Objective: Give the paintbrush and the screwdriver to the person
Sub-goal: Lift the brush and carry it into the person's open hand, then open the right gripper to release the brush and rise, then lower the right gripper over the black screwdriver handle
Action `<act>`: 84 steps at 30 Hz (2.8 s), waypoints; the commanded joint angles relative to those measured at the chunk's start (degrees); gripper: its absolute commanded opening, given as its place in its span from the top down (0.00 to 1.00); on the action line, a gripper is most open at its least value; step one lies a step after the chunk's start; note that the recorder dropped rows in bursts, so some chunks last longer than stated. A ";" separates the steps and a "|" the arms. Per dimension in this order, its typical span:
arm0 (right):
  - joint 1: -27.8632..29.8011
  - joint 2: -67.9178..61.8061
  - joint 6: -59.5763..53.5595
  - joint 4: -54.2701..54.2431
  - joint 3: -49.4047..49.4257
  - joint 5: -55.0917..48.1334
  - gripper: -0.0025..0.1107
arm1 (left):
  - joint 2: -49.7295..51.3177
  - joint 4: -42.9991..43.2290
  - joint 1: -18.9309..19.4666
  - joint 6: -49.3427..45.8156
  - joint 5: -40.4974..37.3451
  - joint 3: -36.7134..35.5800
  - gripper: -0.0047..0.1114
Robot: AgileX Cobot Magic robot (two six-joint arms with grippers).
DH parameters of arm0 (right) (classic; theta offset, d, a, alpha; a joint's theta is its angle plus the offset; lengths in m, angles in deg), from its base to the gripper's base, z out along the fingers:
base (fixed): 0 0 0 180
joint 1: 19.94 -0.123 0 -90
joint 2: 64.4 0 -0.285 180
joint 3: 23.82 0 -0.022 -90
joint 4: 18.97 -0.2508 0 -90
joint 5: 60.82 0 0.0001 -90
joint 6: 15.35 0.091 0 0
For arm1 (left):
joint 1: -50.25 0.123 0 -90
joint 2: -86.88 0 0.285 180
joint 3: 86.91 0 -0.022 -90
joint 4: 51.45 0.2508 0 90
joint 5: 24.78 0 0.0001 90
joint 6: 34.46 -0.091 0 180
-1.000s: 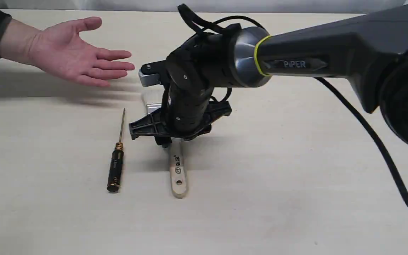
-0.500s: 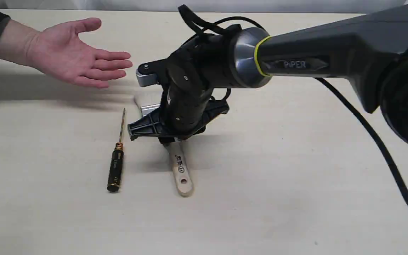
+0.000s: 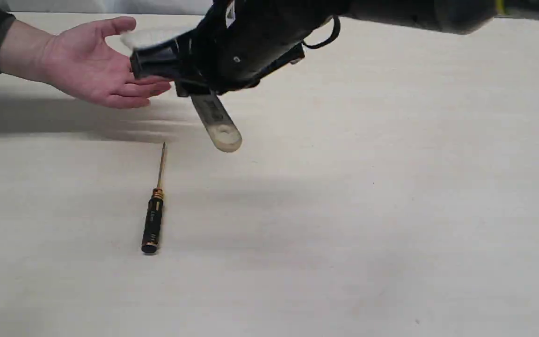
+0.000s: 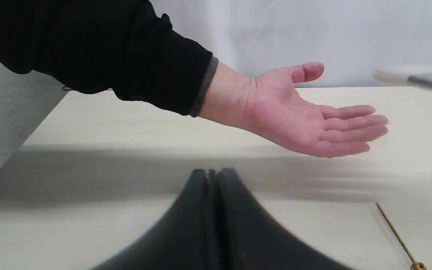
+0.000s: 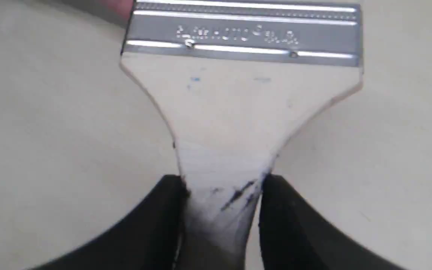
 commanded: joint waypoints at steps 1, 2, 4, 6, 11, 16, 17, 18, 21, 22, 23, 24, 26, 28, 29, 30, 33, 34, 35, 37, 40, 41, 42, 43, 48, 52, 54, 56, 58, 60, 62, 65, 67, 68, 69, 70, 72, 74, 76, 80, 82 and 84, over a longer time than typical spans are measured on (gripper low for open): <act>0.06 1.93 -6.17 -5.41 -0.05 6.20 0.94 | -0.14 -0.10 -0.47 0.12 0.45 -0.12 0.96; 0.06 1.93 -8.06 -7.33 -0.14 8.70 0.94 | -0.14 -0.10 -0.47 0.12 0.45 -0.12 0.96; 0.06 0.83 -10.68 -9.05 -0.30 12.39 0.94 | -0.14 -0.10 -0.47 0.12 0.45 -0.12 0.96; 0.06 -0.88 -10.94 -9.06 -1.52 14.62 0.94 | -0.14 -0.10 -0.47 0.12 0.45 -0.12 0.96; -0.03 -7.85 -12.71 -9.06 -7.42 14.71 0.94 | -0.14 -0.10 -0.47 0.12 0.45 -0.12 0.96; -0.88 -15.16 -16.89 -9.06 -12.78 14.78 0.87 | -0.14 -0.10 -0.47 0.12 0.45 -0.12 0.96; -1.03 -16.35 -17.30 -9.06 -13.52 14.50 0.84 | -0.14 -0.10 -0.47 0.12 0.45 -0.12 0.96; -1.22 -17.72 -17.46 -9.06 -14.24 14.50 0.79 | -0.14 -0.10 -0.47 0.12 0.45 -0.12 0.96; -1.51 -20.79 -17.46 -9.75 -15.62 14.73 0.63 | -0.14 -0.10 -0.47 0.12 0.45 -0.12 0.96; -1.51 -21.46 -17.46 -9.75 -15.94 14.65 0.60 | -0.14 -0.10 -0.47 0.12 0.45 -0.12 0.96; -1.66 -21.99 -17.46 -9.75 -15.99 14.50 0.57 | -0.14 -0.10 -0.47 0.12 0.45 -0.12 0.96; -1.87 -22.03 -17.46 -9.75 -15.99 14.50 0.56 | -0.14 -0.23 -0.47 0.12 0.30 -0.12 0.96; -2.01 -22.03 -17.46 -9.75 -15.99 13.33 0.56 | -0.14 -0.23 -0.47 0.12 0.18 -0.12 0.96; -2.01 -21.23 -17.46 -10.98 -16.41 10.94 0.56 | -0.14 -0.23 -0.47 0.12 0.31 -0.12 0.96; -2.01 -20.84 -17.46 -11.28 -17.00 8.95 0.56 | -0.14 -0.23 -0.47 0.12 0.31 -0.12 0.96; -2.01 -20.32 -17.46 -11.28 -17.71 6.94 0.56 | -0.14 -0.23 -0.47 0.12 0.31 -0.12 0.96; -2.01 -18.68 -17.46 -11.28 -21.16 -1.54 0.56 | -0.14 -0.23 -0.47 0.12 0.31 -0.12 0.96; -2.01 -17.88 -17.46 -11.50 -23.00 -4.84 0.56 | -0.14 -0.23 -0.47 0.12 0.31 -0.12 0.96; -2.01 -17.22 -17.46 -11.86 -24.58 -8.23 0.56 | -0.14 -0.23 -0.47 0.12 0.31 -0.12 0.96; -2.01 -16.11 -16.74 -12.12 -27.21 -14.24 0.56 | -0.14 -0.23 -0.47 0.12 0.31 -0.12 0.96; -2.01 -14.25 -13.49 -12.12 -31.59 -22.60 0.59 | -0.14 -0.23 -0.47 0.12 0.31 -0.12 0.96; -2.01 -13.69 -12.43 -11.69 -32.82 -24.78 0.60 | -0.14 -0.23 -0.47 0.12 0.31 -0.12 0.96; -2.01 -13.08 -11.31 -11.43 -33.96 -27.04 0.61 | -0.14 -0.23 -0.47 0.12 0.31 -0.12 0.96; -2.01 -12.47 -10.47 -11.28 -34.42 -28.20 0.61 | -0.14 -0.23 -0.47 0.12 0.31 -0.12 0.96; -2.01 -10.40 -8.89 -9.87 -34.75 -32.15 0.61 | -0.14 -0.23 -0.47 0.12 0.31 -0.12 0.96; -2.36 -10.52 -4.37 -5.19 -34.75 -34.21 0.61 | -0.14 -0.23 -0.47 0.12 0.31 -0.12 0.96; -3.42 -10.67 -3.14 -0.71 -34.75 -34.21 0.61 | -0.14 -0.23 -0.47 0.12 0.50 -0.12 0.96; -5.20 -10.92 -2.86 3.45 -34.52 -34.21 0.61 | -0.14 0.00 -0.47 0.12 0.37 -0.12 0.96; -6.87 -11.07 -2.73 5.60 -34.52 -34.21 0.61 | -0.14 0.00 -0.47 0.12 0.37 -0.12 0.96; -8.61 -11.41 -1.04 7.29 -34.52 -34.21 0.61 | -0.14 0.00 -0.47 0.12 0.37 -0.12 0.96; -9.49 -11.81 1.86 9.27 -34.52 -34.21 0.61 | -0.14 0.00 -0.47 0.12 0.37 -0.12 0.96; -10.00 -13.26 4.76 10.72 -34.52 -34.21 0.61 | -0.14 0.00 -0.47 0.12 0.37 -0.12 0.96; -10.00 -15.03 5.59 10.53 -34.52 -34.21 0.60 | -0.14 0.00 -0.47 0.12 0.37 -0.12 0.96; -10.00 -16.12 5.59 10.11 -34.52 -34.21 0.60 | -0.14 0.00 -0.47 0.12 0.37 -0.12 0.96; -10.00 -17.04 5.59 9.44 -34.52 -34.21 0.60 | -0.14 0.00 -0.47 0.12 0.37 -0.12 0.96; -10.00 -18.51 5.59 8.53 -34.52 -34.21 0.60 | -0.14 0.00 -0.47 0.12 0.37 -0.12 0.96; -10.00 -20.70 5.59 6.56 -34.52 -34.21 0.60 | -0.14 0.00 -0.47 0.12 0.37 -0.12 0.96; -10.00 -22.84 5.59 5.00 -34.52 -34.21 0.60 | -0.14 0.00 -0.47 0.12 0.37 -0.12 0.96; -10.00 -24.98 5.59 3.59 -34.52 -34.21 0.60 | -0.14 0.00 -0.47 0.12 0.37 -0.12 0.96; -10.00 -28.11 5.59 3.26 -34.52 -34.21 0.60 | -0.14 0.00 -0.47 0.12 0.37 -0.12 0.96; -10.00 -29.22 5.45 2.32 -34.52 -34.21 0.55 | -0.14 -0.12 -0.47 0.12 0.36 -0.12 0.96; -10.00 -30.09 5.26 1.53 -34.52 -34.21 0.50 | -0.14 -0.27 -0.47 0.12 0.18 -0.12 0.96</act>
